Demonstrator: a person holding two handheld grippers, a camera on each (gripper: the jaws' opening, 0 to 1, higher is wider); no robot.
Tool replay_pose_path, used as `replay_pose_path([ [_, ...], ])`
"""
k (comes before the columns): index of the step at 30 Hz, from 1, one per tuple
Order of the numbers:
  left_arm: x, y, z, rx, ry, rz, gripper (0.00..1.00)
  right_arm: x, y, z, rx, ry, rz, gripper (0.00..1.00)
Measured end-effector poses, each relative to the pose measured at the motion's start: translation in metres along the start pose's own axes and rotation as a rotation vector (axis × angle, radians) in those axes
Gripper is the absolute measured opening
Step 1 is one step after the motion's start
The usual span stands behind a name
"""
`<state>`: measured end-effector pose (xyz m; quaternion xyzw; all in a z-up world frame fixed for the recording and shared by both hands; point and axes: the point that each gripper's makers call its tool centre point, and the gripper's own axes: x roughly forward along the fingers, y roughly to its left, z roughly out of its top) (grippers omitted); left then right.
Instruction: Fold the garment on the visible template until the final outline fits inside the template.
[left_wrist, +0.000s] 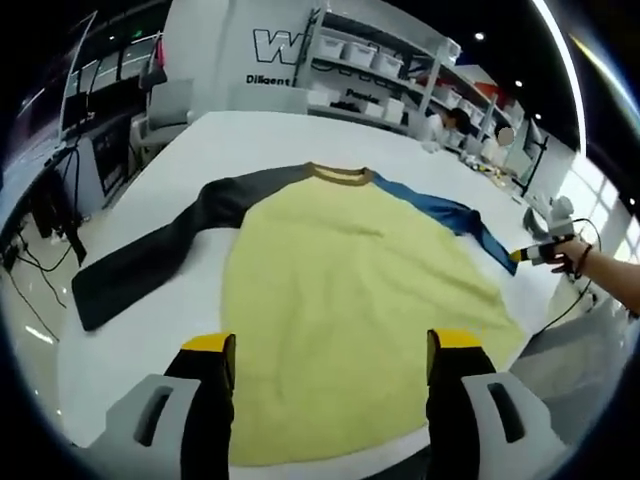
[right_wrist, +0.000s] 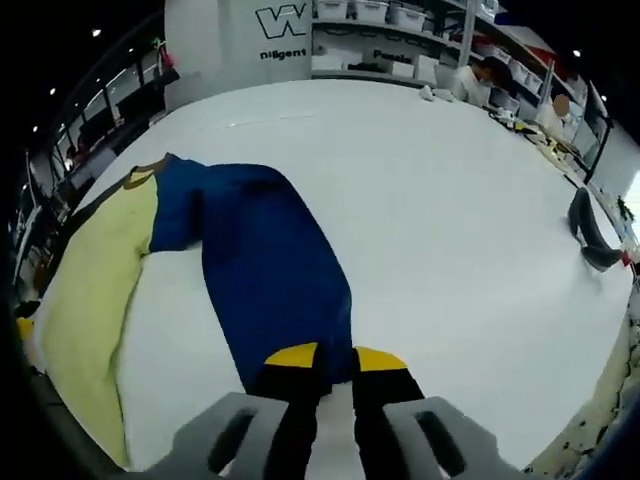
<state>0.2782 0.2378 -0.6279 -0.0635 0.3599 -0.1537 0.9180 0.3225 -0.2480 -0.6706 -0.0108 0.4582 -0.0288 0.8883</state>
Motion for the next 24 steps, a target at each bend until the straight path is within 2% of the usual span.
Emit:
replay_pose_path([
  [3,0.0,-0.001,-0.005,-0.006,0.023,-0.009,0.79,0.002,-0.004,0.003,0.001,0.011,0.004,0.0],
  [11,0.0,-0.004,-0.004,-0.012,0.018,-0.022,0.79,0.015,-0.035,0.017,-0.048,0.027,-0.023,0.0],
  [14,0.0,-0.005,-0.005,-0.007,0.023,-0.028,0.79,0.02,-0.049,0.023,-0.088,0.036,-0.039,0.0],
  [16,0.0,-0.007,-0.004,0.001,0.023,-0.032,0.8,0.024,-0.061,0.03,-0.163,0.038,-0.06,0.0],
  [21,0.001,-0.011,-0.004,0.021,0.023,-0.05,0.81,0.031,-0.074,0.039,-0.192,0.045,-0.08,0.0],
  [24,0.001,-0.013,-0.005,0.026,0.03,-0.057,0.82,0.034,-0.081,0.042,-0.18,0.051,-0.083,0.0],
])
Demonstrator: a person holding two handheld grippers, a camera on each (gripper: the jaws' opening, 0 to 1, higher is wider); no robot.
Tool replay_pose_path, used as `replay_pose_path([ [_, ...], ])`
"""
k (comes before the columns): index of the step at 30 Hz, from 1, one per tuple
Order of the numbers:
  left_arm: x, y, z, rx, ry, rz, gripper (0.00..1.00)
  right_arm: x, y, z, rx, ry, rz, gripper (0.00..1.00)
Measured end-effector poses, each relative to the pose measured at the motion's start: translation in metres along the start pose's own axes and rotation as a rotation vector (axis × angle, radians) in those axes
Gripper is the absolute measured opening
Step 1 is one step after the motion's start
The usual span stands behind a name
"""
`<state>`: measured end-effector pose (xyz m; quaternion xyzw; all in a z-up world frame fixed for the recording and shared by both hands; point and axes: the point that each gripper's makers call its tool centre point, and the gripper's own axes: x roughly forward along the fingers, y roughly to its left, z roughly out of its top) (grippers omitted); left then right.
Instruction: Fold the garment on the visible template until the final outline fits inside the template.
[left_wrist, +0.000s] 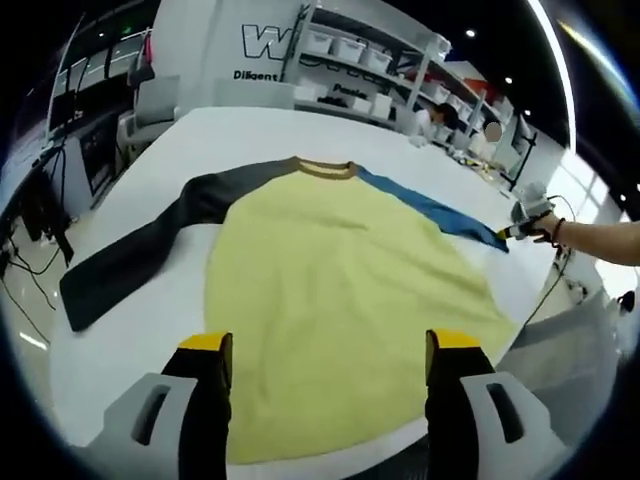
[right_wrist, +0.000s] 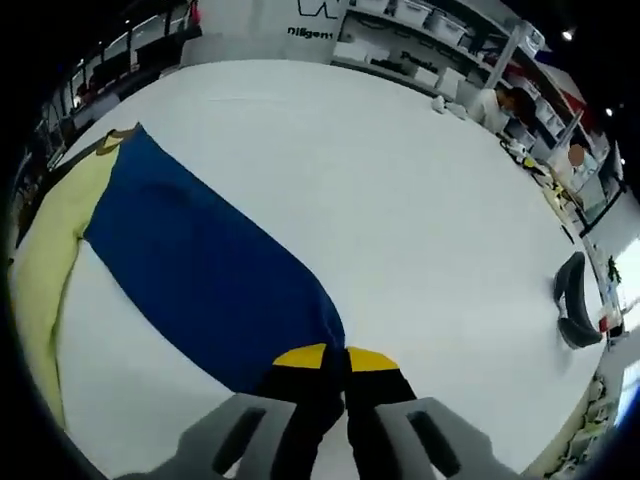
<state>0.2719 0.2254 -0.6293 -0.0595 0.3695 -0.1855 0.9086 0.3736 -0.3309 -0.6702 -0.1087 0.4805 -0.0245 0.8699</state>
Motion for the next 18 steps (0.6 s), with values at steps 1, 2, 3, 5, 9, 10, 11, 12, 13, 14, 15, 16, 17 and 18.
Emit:
replay_pose_path([
  [1,0.0,0.0,-0.001,0.003,0.004,-0.002,0.81,0.001,-0.001,0.0,-0.004,0.001,0.001,0.0],
  [2,0.0,-0.001,-0.001,0.006,0.007,-0.005,0.81,0.001,-0.002,0.002,-0.008,0.0,0.001,0.01],
  [3,0.0,-0.003,0.001,0.014,0.002,-0.009,0.81,0.001,-0.005,0.002,-0.008,-0.001,-0.009,0.03],
  [5,-0.001,-0.006,0.005,0.028,-0.017,-0.019,0.82,0.001,-0.014,0.003,0.027,-0.007,-0.039,0.07],
  [9,0.0,-0.008,0.003,0.042,-0.011,-0.026,0.82,-0.006,-0.049,-0.004,0.105,-0.012,-0.183,0.0],
  [10,0.001,-0.008,0.002,0.045,-0.003,-0.025,0.82,-0.007,-0.047,-0.002,0.132,-0.031,-0.159,0.0],
  [11,0.001,-0.008,0.002,0.046,-0.003,-0.025,0.82,-0.009,-0.042,0.003,0.187,-0.081,-0.115,0.0],
  [12,0.001,-0.008,0.002,0.045,-0.004,-0.027,0.82,-0.01,-0.036,0.004,0.232,-0.104,-0.079,0.02],
  [13,0.001,-0.008,0.003,0.043,-0.008,-0.029,0.82,-0.011,-0.032,0.003,0.258,-0.108,-0.057,0.07],
  [14,0.002,-0.009,0.003,0.042,-0.009,-0.03,0.82,-0.012,-0.027,0.001,0.298,-0.112,-0.033,0.13],
  [15,0.002,-0.009,0.002,0.043,-0.006,-0.03,0.82,-0.012,-0.025,0.0,0.317,-0.113,-0.022,0.21],
  [16,0.002,-0.008,0.002,0.045,-0.004,-0.029,0.82,-0.014,-0.018,-0.002,0.37,-0.117,0.011,0.26],
  [17,0.002,-0.009,0.001,0.047,-0.002,-0.029,0.82,-0.014,-0.014,-0.002,0.405,-0.125,0.031,0.3],
  [18,0.001,-0.009,0.001,0.048,-0.001,-0.03,0.82,-0.013,-0.013,-0.004,0.403,-0.123,0.037,0.34],
])
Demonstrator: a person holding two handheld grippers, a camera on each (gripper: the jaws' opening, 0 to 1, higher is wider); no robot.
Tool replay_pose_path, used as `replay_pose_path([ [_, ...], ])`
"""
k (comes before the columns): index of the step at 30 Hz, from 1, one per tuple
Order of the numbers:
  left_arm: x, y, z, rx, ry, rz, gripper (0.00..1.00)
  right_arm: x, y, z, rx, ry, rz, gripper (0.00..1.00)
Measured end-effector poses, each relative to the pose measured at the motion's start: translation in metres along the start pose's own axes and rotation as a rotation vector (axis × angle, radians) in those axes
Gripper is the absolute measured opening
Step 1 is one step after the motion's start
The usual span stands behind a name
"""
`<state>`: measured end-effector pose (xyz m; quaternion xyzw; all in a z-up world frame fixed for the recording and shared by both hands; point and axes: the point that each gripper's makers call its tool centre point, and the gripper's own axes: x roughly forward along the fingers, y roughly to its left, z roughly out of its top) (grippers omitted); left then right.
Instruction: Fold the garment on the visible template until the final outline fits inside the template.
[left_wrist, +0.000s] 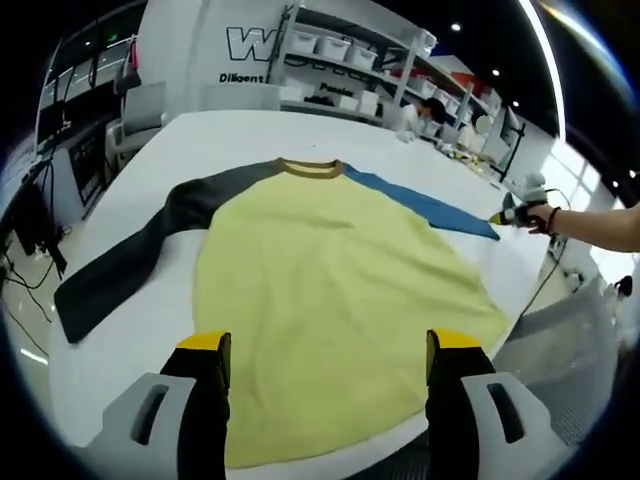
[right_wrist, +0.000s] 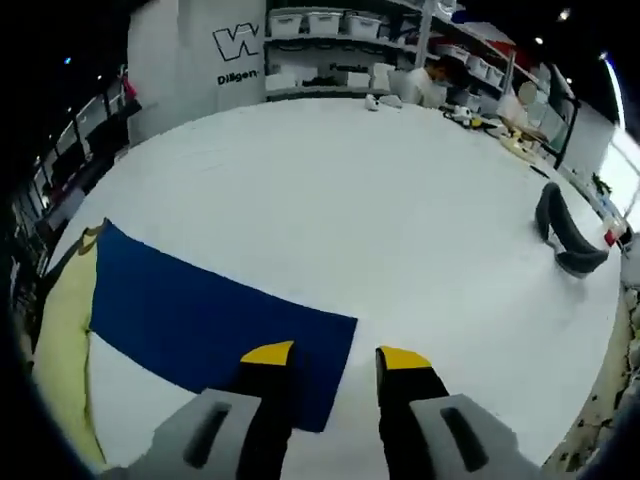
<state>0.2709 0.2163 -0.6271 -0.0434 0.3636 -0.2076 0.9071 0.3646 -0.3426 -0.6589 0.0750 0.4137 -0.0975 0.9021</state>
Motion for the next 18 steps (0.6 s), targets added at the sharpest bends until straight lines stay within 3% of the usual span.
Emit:
replay_pose_path([
  [8,-0.003,-0.001,0.002,-0.001,-0.009,-0.007,0.82,0.004,0.013,-0.019,-0.016,0.033,0.007,0.36],
  [14,-0.004,0.001,0.002,-0.004,-0.012,0.0,0.81,0.003,0.008,-0.017,-0.073,0.033,-0.048,0.29],
  [18,-0.005,0.001,0.002,0.0,-0.009,0.004,0.8,0.004,0.005,-0.013,-0.046,0.009,-0.059,0.2],
])
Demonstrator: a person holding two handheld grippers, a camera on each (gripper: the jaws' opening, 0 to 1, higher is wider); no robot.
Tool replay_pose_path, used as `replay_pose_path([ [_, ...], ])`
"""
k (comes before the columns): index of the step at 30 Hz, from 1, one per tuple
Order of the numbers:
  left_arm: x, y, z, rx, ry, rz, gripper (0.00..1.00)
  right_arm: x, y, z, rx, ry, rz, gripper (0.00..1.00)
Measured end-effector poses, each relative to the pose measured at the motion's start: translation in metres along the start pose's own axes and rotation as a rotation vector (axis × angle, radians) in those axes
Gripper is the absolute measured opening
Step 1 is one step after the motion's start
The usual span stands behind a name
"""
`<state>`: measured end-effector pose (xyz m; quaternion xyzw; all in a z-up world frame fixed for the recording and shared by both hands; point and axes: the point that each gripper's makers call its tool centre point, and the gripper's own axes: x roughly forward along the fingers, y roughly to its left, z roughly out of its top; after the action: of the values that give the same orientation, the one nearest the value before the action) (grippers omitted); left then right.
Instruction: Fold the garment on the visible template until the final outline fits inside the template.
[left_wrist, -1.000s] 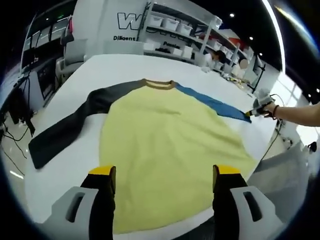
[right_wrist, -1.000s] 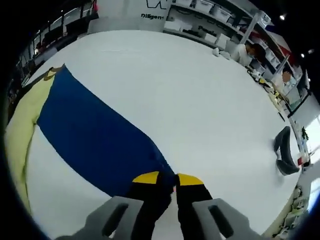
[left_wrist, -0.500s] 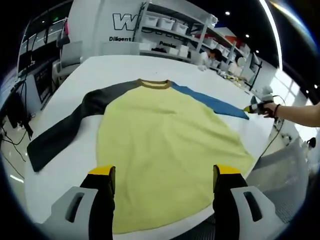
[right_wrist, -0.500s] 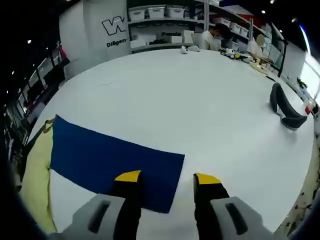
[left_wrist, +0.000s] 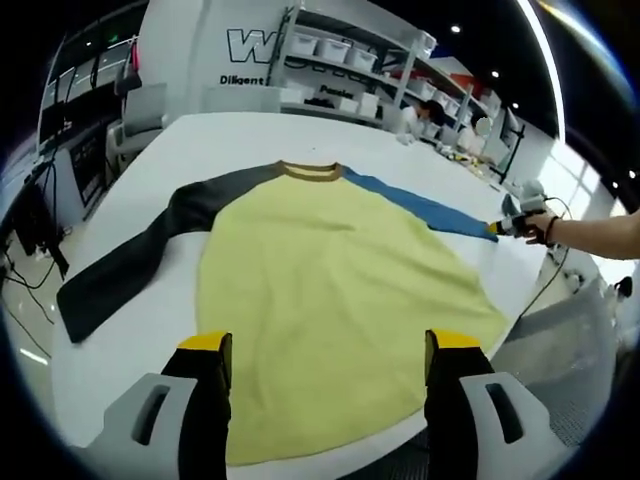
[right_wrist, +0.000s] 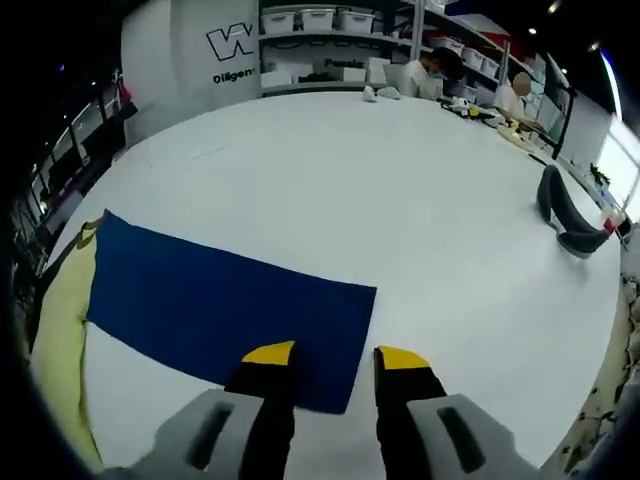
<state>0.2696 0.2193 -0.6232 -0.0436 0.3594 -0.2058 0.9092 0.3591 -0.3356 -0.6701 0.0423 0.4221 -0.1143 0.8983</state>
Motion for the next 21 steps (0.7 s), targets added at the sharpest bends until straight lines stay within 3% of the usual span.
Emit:
replay_pose_path([
  [6,-0.001,0.001,0.001,-0.004,-0.005,0.008,0.8,0.003,0.004,0.005,-0.026,0.02,0.003,0.0],
  [14,-0.011,0.001,0.005,-0.014,-0.031,0.014,0.81,0.005,0.006,0.009,0.019,0.027,0.006,0.0],
  [19,-0.013,0.0,0.009,-0.019,-0.045,0.011,0.82,-0.001,0.021,0.019,0.028,0.014,0.047,0.0],
  [21,-0.013,-0.001,0.009,-0.007,-0.04,0.011,0.83,-0.003,0.029,0.017,0.006,0.049,0.054,0.0],
])
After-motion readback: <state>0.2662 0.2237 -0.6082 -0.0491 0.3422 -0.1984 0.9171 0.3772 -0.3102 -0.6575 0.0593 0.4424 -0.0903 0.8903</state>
